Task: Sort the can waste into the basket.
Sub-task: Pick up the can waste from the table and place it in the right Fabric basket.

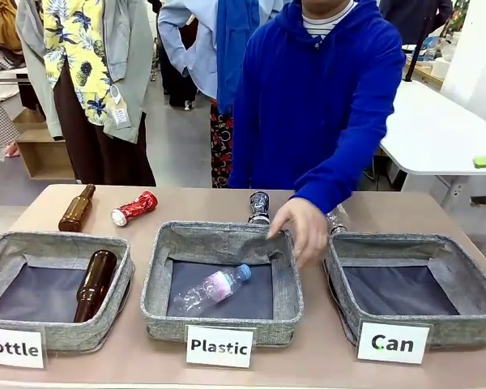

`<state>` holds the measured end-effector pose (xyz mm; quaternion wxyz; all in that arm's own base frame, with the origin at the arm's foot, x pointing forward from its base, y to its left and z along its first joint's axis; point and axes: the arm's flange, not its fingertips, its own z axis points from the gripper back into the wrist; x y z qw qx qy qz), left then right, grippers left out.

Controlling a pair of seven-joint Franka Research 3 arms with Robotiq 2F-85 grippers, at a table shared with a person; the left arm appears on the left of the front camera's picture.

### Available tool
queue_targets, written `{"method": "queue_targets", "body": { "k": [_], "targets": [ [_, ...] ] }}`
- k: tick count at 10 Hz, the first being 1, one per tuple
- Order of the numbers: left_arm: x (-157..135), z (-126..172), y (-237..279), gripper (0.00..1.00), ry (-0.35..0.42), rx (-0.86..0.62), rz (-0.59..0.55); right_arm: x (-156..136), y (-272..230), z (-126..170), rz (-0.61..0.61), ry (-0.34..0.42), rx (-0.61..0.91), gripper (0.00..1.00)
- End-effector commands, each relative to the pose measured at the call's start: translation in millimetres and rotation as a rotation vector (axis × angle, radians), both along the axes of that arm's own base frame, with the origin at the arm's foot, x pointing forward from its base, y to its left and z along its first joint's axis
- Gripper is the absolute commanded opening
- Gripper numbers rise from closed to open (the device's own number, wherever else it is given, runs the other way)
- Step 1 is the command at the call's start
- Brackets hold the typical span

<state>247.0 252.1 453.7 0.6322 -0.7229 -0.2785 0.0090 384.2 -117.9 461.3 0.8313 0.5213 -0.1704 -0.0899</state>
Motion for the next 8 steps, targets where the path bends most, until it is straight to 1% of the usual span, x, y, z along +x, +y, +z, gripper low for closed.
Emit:
{"method": "queue_targets", "body": {
  "k": [1, 2, 3, 5, 6, 7, 8],
  "targets": [
    [-1, 5, 1, 1.00, 0.000, -0.015, -0.001, 20, 68, 22, -0.024, 0.063, -0.148, 1.00],
    [-1, 5, 1, 1.00, 0.000, -0.015, -0.001, 22, 67, 26, -0.044, 0.077, -0.170, 1.00],
    [-1, 5, 1, 1.00, 0.000, -0.015, -0.001, 14, 55, 28, -0.046, 0.039, -0.121, 1.00],
    [-1, 5, 1, 1.00, 0.000, -0.015, -0.001, -14, 42, 22, -0.131, 0.007, -0.107, 1.00],
    [-1, 5, 1, 1.00, 0.000, -0.015, -0.001, -24, 47, 20, -0.184, 0.000, -0.160, 1.00],
    [-1, 5, 1, 1.00, 0.000, -0.015, -0.001, -36, 45, 19, -0.236, -0.028, -0.170, 1.00],
    [-1, 5, 1, 1.00, 0.000, -0.015, -0.001, -45, 34, 18, -0.262, -0.088, -0.142, 1.00]
  ]
}}
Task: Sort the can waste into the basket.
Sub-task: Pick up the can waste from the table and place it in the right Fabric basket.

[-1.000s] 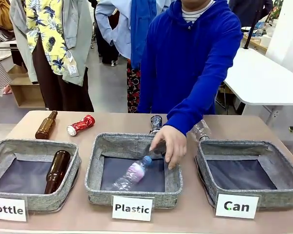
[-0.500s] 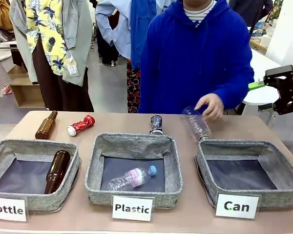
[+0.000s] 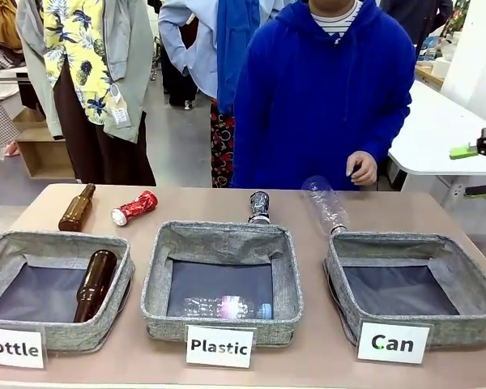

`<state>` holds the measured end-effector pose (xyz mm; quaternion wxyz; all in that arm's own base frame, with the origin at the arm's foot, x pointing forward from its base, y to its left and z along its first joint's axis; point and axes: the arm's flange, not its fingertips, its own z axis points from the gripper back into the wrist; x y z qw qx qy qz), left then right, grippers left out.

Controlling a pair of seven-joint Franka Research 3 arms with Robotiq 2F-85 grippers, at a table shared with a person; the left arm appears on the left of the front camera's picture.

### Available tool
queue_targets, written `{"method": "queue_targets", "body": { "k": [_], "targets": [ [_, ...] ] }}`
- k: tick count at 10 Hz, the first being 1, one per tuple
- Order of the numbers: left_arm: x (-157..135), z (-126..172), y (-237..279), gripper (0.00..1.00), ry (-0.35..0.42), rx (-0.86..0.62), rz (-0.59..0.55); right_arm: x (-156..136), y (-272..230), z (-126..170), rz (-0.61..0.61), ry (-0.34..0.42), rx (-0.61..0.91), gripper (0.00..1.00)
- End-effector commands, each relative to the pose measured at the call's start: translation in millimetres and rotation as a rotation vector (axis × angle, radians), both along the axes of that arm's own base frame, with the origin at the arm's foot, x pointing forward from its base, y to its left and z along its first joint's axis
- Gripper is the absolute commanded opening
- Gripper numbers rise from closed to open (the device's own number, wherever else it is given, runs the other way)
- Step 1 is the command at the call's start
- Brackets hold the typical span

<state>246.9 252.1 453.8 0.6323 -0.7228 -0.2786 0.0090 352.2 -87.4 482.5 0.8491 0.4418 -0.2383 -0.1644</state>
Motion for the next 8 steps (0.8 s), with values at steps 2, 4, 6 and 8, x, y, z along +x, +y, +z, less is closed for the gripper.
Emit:
{"method": "queue_targets", "body": {
  "k": [2, 4, 6, 8],
  "targets": [
    [-1, 5, 1, 1.00, 0.000, -0.016, -0.001, -15, -10, -13, -0.050, -0.062, 0.000, 1.00],
    [-1, 5, 1, 1.00, 0.000, -0.016, -0.001, 5, 22, -6, -0.070, -0.019, -0.106, 1.00],
    [-1, 5, 1, 1.00, 0.000, -0.016, -0.001, 43, 113, 19, -0.017, -0.033, -0.356, 1.00],
    [-1, 5, 1, 1.00, 0.000, -0.016, -0.001, 80, 206, 44, 0.037, -0.051, -0.547, 1.00]
  ]
}}
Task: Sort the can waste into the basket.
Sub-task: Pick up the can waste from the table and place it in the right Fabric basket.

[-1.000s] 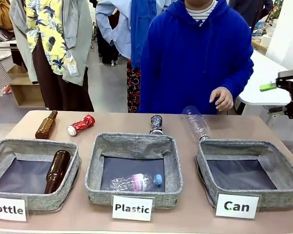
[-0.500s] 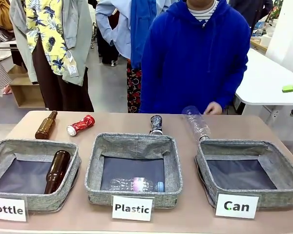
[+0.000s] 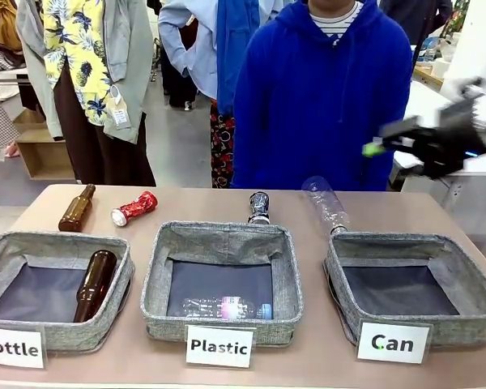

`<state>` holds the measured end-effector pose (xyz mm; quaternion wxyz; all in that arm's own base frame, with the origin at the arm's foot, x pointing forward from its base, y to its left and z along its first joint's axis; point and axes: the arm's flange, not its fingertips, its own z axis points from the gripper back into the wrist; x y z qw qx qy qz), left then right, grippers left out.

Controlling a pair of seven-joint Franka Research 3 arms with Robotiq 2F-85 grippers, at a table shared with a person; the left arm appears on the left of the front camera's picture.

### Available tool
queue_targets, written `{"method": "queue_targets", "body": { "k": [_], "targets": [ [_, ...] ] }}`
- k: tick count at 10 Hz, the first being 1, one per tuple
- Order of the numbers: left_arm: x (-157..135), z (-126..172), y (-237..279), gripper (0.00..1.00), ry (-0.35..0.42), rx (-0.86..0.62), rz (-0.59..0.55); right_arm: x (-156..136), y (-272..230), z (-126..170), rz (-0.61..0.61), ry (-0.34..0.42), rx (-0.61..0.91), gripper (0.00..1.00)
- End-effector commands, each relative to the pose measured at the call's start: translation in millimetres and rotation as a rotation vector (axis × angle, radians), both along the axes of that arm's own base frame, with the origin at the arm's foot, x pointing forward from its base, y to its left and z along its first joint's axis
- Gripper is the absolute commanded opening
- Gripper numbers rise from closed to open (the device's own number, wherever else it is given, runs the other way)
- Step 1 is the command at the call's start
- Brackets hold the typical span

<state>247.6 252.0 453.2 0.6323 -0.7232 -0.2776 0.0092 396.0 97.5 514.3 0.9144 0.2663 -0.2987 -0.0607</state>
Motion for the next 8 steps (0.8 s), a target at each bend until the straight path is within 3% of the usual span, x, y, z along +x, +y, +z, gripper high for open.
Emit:
{"method": "queue_targets", "body": {
  "k": [1, 4, 7, 8],
  "targets": [
    [-1, 6, 1, 1.00, -0.002, -0.015, 0.000, 47, 64, 18, -0.027, 0.042, -0.204, 1.00],
    [-1, 6, 1, 1.00, -0.002, -0.015, 0.000, 68, 145, 11, 0.040, 0.090, -0.408, 1.00],
    [-1, 6, 1, 1.00, -0.002, -0.015, 0.000, 41, 149, -2, 0.191, 0.081, -0.417, 1.00],
    [-1, 6, 1, 1.00, -0.002, -0.015, 0.000, 57, 142, -10, 0.092, 0.078, -0.437, 1.00]
  ]
}}
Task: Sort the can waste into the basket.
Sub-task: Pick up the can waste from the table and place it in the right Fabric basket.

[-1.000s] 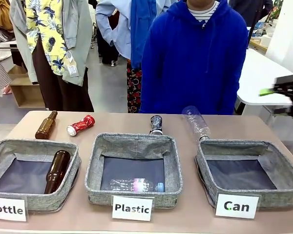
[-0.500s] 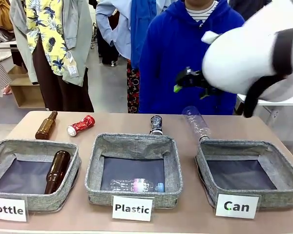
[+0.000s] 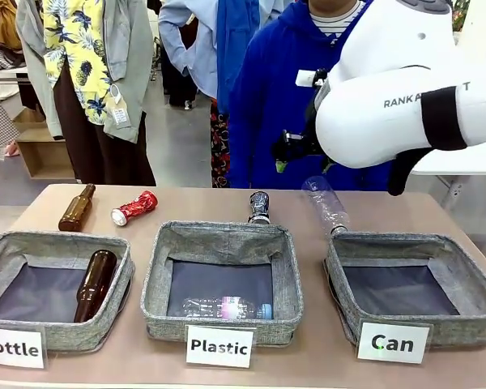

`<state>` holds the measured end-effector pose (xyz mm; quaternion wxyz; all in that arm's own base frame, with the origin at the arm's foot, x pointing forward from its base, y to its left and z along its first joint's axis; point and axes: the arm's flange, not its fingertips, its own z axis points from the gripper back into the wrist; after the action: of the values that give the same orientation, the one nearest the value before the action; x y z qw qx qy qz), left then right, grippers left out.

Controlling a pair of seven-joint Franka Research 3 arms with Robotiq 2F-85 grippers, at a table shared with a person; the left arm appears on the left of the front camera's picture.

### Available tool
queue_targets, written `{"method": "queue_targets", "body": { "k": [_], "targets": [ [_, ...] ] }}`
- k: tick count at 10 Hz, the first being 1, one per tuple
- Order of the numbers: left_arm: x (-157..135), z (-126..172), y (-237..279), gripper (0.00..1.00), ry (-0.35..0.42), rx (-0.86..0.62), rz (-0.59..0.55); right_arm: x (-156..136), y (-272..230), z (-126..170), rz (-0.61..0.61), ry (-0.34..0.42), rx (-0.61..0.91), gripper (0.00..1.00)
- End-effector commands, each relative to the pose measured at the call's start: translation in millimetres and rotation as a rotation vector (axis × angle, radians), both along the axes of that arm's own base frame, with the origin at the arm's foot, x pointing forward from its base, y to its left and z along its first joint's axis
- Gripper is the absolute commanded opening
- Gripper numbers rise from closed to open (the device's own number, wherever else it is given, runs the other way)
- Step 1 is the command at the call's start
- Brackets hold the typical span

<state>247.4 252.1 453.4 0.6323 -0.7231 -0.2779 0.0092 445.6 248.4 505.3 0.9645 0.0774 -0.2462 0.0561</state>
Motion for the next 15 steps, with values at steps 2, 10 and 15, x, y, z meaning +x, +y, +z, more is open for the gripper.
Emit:
{"method": "queue_targets", "body": {
  "k": [2, 10, 15],
  "targets": [
    [-1, 6, 1, 1.00, -0.001, -0.015, 0.000, 0, 0, 0, 0.000, 0.000, 0.000, 1.00],
    [-1, 6, 1, 1.00, -0.001, -0.015, 0.000, 99, 58, -64, -0.092, 0.225, -0.019, 1.00],
    [-1, 6, 1, 1.00, -0.001, -0.015, 0.000, 149, 69, -100, -0.053, 0.330, 0.017, 1.00]
  ]
}}
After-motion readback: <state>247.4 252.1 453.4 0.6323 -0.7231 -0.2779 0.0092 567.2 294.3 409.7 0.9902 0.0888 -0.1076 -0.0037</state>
